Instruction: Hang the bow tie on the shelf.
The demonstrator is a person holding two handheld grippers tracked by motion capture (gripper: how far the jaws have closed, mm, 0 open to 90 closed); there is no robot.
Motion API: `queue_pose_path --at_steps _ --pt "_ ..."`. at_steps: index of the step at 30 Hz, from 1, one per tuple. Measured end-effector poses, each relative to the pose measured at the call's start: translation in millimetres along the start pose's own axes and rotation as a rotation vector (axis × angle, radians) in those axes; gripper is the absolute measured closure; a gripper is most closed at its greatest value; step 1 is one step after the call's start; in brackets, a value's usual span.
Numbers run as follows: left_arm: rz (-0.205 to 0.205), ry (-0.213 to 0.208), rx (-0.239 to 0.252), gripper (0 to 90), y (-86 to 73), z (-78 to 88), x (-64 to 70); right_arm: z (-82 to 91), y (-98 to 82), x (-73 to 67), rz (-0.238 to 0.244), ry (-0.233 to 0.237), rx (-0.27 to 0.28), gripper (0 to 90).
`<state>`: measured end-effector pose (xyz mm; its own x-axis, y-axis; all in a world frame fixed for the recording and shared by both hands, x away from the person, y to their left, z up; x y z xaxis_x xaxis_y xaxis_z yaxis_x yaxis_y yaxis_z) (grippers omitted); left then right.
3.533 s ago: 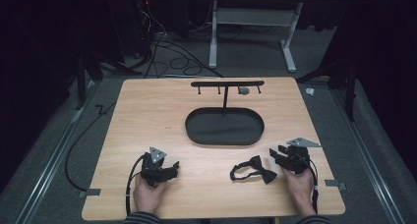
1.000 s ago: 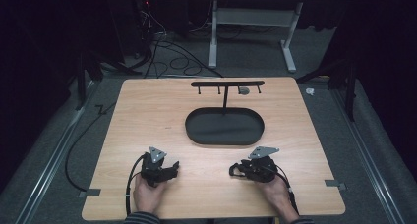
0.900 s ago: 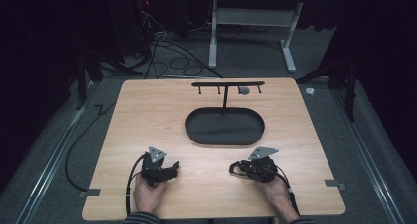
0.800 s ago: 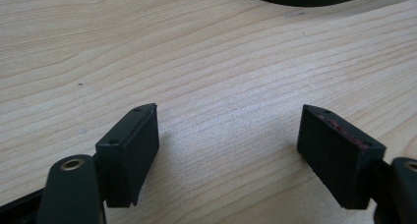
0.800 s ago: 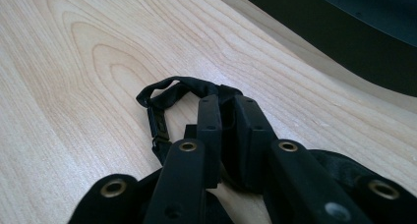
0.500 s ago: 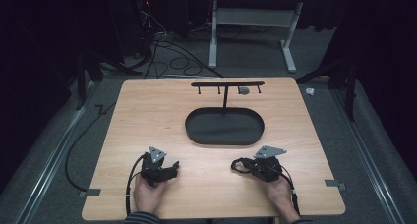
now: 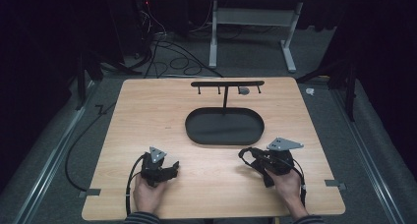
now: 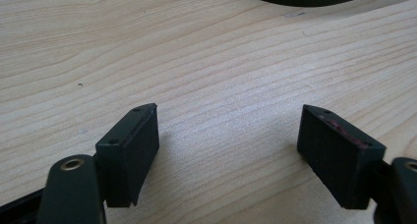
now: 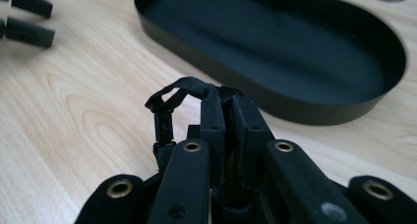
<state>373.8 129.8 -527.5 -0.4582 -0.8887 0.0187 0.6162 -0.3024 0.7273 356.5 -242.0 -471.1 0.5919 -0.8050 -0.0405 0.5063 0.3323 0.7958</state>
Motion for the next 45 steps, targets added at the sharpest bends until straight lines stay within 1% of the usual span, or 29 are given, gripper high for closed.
queue_pose_path --at_steps 2,8,12,13,17,18,19,21,27,32,39,45 --pt "0.000 0.000 0.000 24.2 0.0 0.0 0.0 3.6 3.2 2.1 -0.013 -0.005 0.016 85.7" --pt "0.002 -0.001 0.000 24.1 0.0 0.0 0.1 11.4 10.0 6.7 -0.015 -0.019 0.048 85.7" --pt "0.002 -0.001 0.000 24.1 0.0 0.0 0.1 15.6 14.1 8.8 -0.024 -0.021 0.053 85.7" --pt "0.002 -0.001 0.000 24.1 0.0 0.0 0.1 15.9 15.0 9.7 -0.017 -0.022 0.056 85.7" --pt "0.002 -0.001 0.000 24.1 0.0 0.0 0.1 19.0 20.1 11.2 -0.028 -0.028 0.071 85.7" --pt "0.002 -0.001 0.000 24.1 0.0 0.0 0.1 19.4 21.4 11.9 -0.021 -0.029 0.073 85.7" --pt "0.002 -0.001 0.000 24.1 0.0 0.0 0.1 19.8 22.3 11.7 -0.028 -0.028 0.074 85.7" --pt "0.002 -0.001 0.000 24.1 0.0 0.0 0.1 20.9 24.8 12.7 -0.022 -0.032 0.078 85.8" --pt "0.002 -0.001 0.000 24.0 0.0 0.0 0.1 26.3 34.0 17.0 -0.023 -0.042 0.103 85.7" --pt "0.002 -0.001 0.000 24.0 0.0 0.0 0.1 29.9 40.0 21.4 -0.027 -0.051 0.110 85.7" --pt "0.000 0.000 0.000 24.1 0.0 0.0 0.0 33.0 44.8 27.0 -0.046 -0.056 0.118 85.7" --pt "0.000 0.000 0.000 24.1 0.0 0.0 0.0 36.2 53.6 31.1 -0.038 -0.063 0.132 85.7"
Point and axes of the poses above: each handheld gripper's, and its own axes: z roughly backward along the jaws, y roughly out of its top, x roughly to its right, the point moved 3 cm from there along -z, roughly forward along the jaws, and after that the axes turned 1 degree about -x, right-handed, at the moved point
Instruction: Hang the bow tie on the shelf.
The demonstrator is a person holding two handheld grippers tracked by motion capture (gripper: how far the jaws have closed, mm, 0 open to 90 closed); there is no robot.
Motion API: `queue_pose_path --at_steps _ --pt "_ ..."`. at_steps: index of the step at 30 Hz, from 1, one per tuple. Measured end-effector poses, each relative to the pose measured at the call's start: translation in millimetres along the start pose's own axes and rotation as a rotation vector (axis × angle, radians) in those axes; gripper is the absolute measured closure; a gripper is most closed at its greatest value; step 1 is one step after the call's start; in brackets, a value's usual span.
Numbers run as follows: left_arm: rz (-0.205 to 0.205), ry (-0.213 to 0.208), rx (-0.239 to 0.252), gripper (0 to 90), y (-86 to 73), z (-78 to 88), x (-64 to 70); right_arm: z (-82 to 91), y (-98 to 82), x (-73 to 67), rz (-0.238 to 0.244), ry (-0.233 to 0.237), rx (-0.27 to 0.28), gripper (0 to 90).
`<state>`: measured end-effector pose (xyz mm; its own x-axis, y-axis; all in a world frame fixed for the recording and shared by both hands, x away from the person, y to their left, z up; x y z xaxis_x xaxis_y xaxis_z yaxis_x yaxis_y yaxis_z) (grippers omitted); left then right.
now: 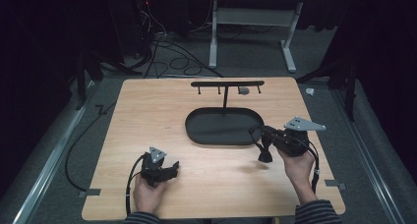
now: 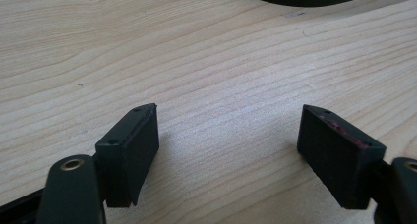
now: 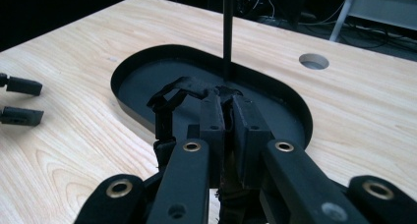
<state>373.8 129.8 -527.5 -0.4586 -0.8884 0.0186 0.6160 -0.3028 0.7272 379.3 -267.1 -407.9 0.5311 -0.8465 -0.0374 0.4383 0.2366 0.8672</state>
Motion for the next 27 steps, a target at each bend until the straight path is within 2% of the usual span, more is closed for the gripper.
queue_pose_path --at_steps 15,25,27 --pt "0.000 0.000 0.000 24.1 0.0 -0.1 0.0 -2.6 17.2 12.8 -0.034 -0.008 0.025 85.7" --pt "0.001 0.000 0.000 24.1 0.0 -0.1 0.0 -10.3 30.0 23.5 -0.060 -0.050 0.030 85.8" --pt "0.001 0.000 0.000 24.1 0.0 -0.1 0.0 -10.9 31.7 27.3 -0.078 -0.058 0.050 85.7"
Point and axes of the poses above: each handheld gripper's, and its own axes: z roughly backward along the jaws, y roughly out of its top, x roughly to its right, the point moved 3 cm from there along -z, roughly forward along the jaws, and after that the axes turned 1 degree about -x, right-handed, at the moved point
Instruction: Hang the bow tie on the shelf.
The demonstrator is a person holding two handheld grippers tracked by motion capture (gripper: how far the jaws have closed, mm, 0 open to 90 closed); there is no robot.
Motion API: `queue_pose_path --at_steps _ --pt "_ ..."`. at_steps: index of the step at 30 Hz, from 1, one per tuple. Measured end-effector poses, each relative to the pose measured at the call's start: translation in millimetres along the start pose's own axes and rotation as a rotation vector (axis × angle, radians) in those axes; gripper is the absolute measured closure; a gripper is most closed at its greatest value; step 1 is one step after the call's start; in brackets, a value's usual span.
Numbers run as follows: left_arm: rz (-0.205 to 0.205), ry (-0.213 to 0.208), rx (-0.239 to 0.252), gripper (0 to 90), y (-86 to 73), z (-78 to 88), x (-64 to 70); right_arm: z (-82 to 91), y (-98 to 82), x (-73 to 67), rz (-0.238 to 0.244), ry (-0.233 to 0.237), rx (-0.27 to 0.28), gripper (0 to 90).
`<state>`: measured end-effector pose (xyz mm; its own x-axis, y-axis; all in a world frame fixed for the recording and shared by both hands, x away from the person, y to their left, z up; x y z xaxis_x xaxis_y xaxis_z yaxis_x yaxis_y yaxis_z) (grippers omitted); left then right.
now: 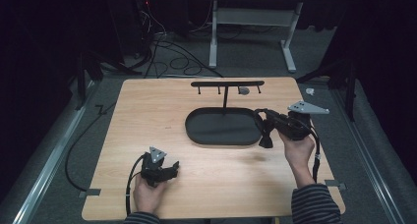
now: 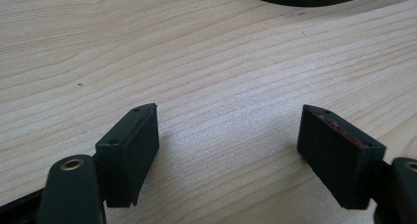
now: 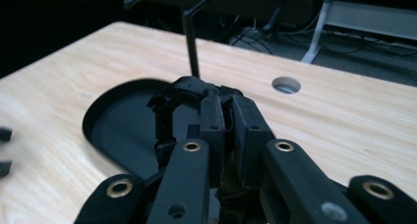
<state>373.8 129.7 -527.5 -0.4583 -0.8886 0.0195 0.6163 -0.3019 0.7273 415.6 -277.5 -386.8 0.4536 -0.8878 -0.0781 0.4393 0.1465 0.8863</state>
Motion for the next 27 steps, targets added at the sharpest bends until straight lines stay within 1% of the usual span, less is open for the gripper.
queue_pose_path --at_steps 2,4,7,9,12,15,21,27 --pt "0.000 0.000 0.000 24.1 0.0 0.0 0.0 -1.0 2.2 5.2 -0.021 -0.011 0.009 85.7" --pt "0.000 0.000 0.000 24.0 0.0 0.0 0.0 -2.6 5.4 9.6 -0.027 -0.026 0.007 85.7" --pt "0.001 0.000 0.000 24.1 0.0 0.0 0.1 -3.1 9.9 12.8 -0.028 -0.036 0.008 85.7" --pt "0.001 0.000 0.000 24.1 0.0 0.0 0.1 -3.5 14.0 13.7 -0.029 -0.043 0.009 85.7" --pt "0.001 -0.001 0.000 24.1 0.0 0.0 0.0 -5.4 19.0 13.5 -0.014 -0.048 0.006 85.7" --pt "0.001 0.000 0.000 24.1 0.0 0.0 0.0 -8.7 23.0 14.4 -0.015 -0.049 0.003 85.7" --pt "0.002 -0.001 0.000 24.1 0.0 0.0 -0.2 -15.7 30.9 15.9 -0.007 -0.070 -0.004 85.6" --pt "0.003 -0.001 0.001 24.1 0.1 0.0 -0.3 -19.7 40.7 18.9 -0.018 -0.086 -0.004 85.6"
Point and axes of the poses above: each handheld gripper's, and its own axes: z roughly backward along the jaws, y roughly out of its top, x roughly to its right, the point moved 3 cm from there along -z, roughly forward along the jaws, and after that the axes turned 1 degree about -x, right-handed, at the moved point
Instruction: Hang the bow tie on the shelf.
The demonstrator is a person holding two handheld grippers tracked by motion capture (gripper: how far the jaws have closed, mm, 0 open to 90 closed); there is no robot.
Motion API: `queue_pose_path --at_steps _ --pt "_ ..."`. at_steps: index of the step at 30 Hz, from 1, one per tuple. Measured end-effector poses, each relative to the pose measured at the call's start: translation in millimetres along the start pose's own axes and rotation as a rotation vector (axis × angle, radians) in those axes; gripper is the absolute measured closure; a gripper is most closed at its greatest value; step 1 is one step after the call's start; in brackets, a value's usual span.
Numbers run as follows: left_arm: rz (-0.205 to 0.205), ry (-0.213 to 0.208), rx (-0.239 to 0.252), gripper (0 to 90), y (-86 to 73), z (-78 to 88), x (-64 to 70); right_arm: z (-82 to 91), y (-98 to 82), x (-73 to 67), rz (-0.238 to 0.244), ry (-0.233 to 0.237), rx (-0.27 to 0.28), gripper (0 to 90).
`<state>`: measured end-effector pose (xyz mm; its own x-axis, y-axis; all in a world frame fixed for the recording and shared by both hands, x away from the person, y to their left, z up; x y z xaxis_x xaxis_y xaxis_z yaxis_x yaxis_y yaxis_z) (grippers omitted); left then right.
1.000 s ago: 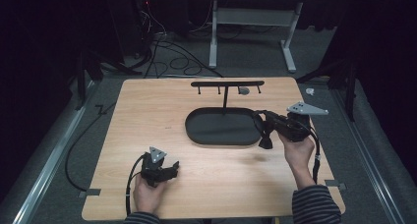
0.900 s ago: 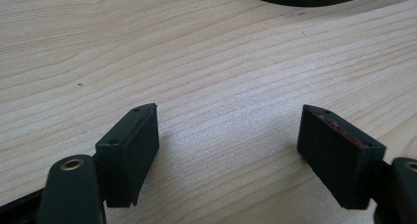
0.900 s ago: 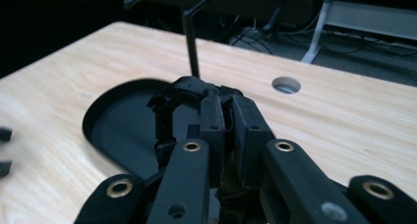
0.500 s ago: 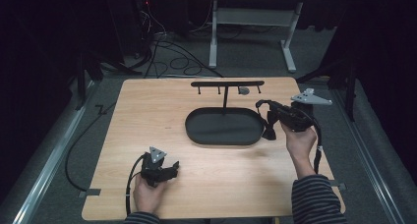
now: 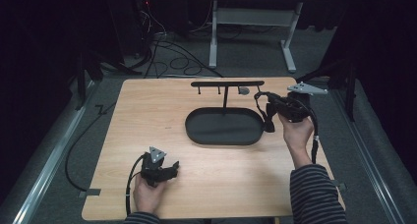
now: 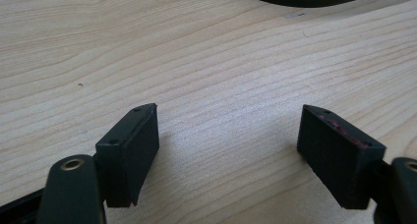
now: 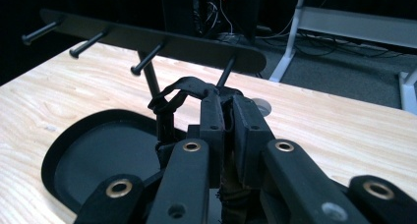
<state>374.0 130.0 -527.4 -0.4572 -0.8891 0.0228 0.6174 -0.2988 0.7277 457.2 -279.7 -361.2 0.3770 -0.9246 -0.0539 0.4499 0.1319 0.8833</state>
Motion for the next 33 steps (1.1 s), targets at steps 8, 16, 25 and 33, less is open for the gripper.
queue_pose_path --at_steps 8,16,25,33 --pt "-0.003 0.002 -0.001 24.2 0.1 -0.1 0.1 -9.3 9.2 3.6 0.001 -0.028 -0.014 85.5" --pt "-0.003 0.003 -0.001 24.2 0.1 -0.1 0.1 -19.9 16.9 5.3 -0.007 -0.043 -0.017 85.3" --pt "-0.003 0.003 -0.001 24.2 0.1 -0.1 0.0 -32.6 20.7 4.6 0.007 -0.066 -0.036 85.2" --pt "-0.004 0.003 -0.001 24.3 0.1 -0.1 0.1 -41.5 17.4 7.1 -0.013 -0.078 -0.054 84.7"
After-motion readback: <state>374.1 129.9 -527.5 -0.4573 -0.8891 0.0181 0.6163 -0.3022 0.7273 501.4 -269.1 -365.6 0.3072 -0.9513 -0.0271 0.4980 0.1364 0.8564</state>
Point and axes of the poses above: each handheld gripper's, and its own axes: z roughly backward along the jaws, y roughly out of its top, x roughly to its right, the point moved 3 cm from there along -z, roughly forward along the jaws, and after that the axes turned 1 degree about -x, right-handed, at the moved point
